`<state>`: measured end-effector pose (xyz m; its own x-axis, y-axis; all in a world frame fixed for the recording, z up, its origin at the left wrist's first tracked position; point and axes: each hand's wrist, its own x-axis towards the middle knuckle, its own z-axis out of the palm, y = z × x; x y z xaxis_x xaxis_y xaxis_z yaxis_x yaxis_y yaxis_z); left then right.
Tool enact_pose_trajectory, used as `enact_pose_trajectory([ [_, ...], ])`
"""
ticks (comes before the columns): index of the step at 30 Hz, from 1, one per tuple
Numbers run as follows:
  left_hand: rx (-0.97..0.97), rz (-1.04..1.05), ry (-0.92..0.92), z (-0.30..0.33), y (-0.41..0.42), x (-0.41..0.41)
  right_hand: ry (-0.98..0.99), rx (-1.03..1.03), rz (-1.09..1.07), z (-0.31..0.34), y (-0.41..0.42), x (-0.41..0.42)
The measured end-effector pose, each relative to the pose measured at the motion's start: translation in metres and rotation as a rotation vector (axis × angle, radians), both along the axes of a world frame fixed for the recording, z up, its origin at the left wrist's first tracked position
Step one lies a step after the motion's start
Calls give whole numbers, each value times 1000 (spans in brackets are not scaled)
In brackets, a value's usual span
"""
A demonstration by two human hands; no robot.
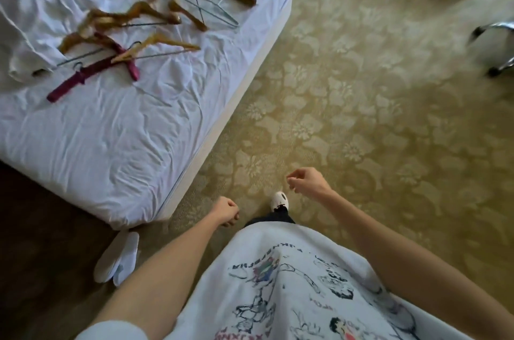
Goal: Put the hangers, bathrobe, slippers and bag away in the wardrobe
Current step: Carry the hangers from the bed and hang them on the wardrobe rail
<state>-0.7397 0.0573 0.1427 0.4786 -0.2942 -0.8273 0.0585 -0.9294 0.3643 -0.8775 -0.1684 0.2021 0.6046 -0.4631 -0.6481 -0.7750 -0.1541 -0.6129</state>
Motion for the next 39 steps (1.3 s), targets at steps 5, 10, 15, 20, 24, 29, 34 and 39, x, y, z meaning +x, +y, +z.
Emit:
enact_pose_trajectory([
  [5,-149,-38,29,31,-146,61,125,-94,-59,0,-124,13],
  [10,-284,-59,69,49,-282,119,230,-81,-121,-4,-228,33],
  [15,-311,-109,57,50,-413,196,248,-71,-157,-24,-337,91],
  [20,-259,-46,32,59,-509,294,211,-53,-134,-21,-458,194],
  [24,-225,88,-18,60,-550,370,105,-26,8,4,-532,310],
  [29,-141,277,-40,45,-550,436,-29,-20,229,33,-575,465],
  [34,-51,454,16,15,-557,501,-99,-3,471,42,-596,607],
  [39,-69,637,29,9,-596,590,-49,19,614,29,-634,728],
])
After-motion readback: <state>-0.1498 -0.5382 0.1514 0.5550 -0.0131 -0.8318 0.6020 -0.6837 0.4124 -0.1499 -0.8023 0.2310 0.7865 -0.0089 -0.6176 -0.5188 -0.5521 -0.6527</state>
